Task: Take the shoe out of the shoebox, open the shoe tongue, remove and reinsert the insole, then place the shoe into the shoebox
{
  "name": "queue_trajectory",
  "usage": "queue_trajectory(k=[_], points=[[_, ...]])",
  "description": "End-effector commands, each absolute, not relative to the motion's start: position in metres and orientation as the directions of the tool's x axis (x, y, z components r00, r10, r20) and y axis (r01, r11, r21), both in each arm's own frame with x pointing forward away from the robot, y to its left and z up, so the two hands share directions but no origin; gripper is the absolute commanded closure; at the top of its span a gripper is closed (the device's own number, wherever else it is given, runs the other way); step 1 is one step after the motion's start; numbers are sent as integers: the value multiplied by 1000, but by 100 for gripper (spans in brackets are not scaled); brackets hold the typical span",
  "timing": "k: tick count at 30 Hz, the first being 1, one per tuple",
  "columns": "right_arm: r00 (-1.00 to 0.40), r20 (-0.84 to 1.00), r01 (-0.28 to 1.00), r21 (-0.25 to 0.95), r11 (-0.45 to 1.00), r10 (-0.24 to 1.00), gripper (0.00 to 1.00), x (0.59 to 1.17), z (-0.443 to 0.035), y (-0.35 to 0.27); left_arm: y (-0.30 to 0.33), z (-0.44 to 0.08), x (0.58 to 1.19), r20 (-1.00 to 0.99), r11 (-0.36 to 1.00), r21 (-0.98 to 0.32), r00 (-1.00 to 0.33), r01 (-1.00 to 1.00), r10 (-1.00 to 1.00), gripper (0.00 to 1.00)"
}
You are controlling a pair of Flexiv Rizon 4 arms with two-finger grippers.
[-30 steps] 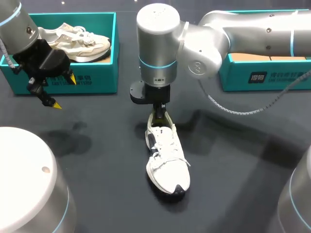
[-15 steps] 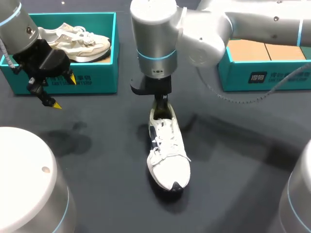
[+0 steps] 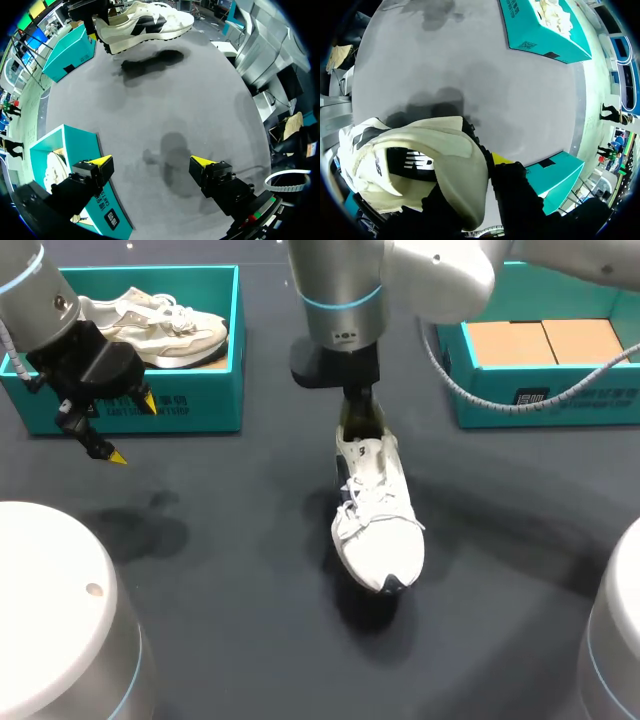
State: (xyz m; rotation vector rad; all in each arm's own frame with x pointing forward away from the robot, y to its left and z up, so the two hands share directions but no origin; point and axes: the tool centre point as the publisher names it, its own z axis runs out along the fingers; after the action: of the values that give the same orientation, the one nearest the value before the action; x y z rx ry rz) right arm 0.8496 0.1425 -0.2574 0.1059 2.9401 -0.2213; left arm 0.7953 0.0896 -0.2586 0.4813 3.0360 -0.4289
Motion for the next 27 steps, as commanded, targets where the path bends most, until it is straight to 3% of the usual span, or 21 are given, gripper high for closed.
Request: queue_trajectory(k=[1,15,17,27], points=[[-977,-201,103,-142,984,73,100,854,-223,134,90,-258,795,-79,914,-262,-951,309,298,0],[-975,-206,109,-141,984,79,100,856,-218,132,90,-258,795,-79,914,-262,-951,309,298,0],[-972,-196,150,-74,986,133,100,857,-217,130,90,-258,795,-79,914,-262,-951,309,298,0],[-958,-251,185,-162,969,141,100,914,-178,95,90,-258,795,-79,914,-262,-951,309,298,0]])
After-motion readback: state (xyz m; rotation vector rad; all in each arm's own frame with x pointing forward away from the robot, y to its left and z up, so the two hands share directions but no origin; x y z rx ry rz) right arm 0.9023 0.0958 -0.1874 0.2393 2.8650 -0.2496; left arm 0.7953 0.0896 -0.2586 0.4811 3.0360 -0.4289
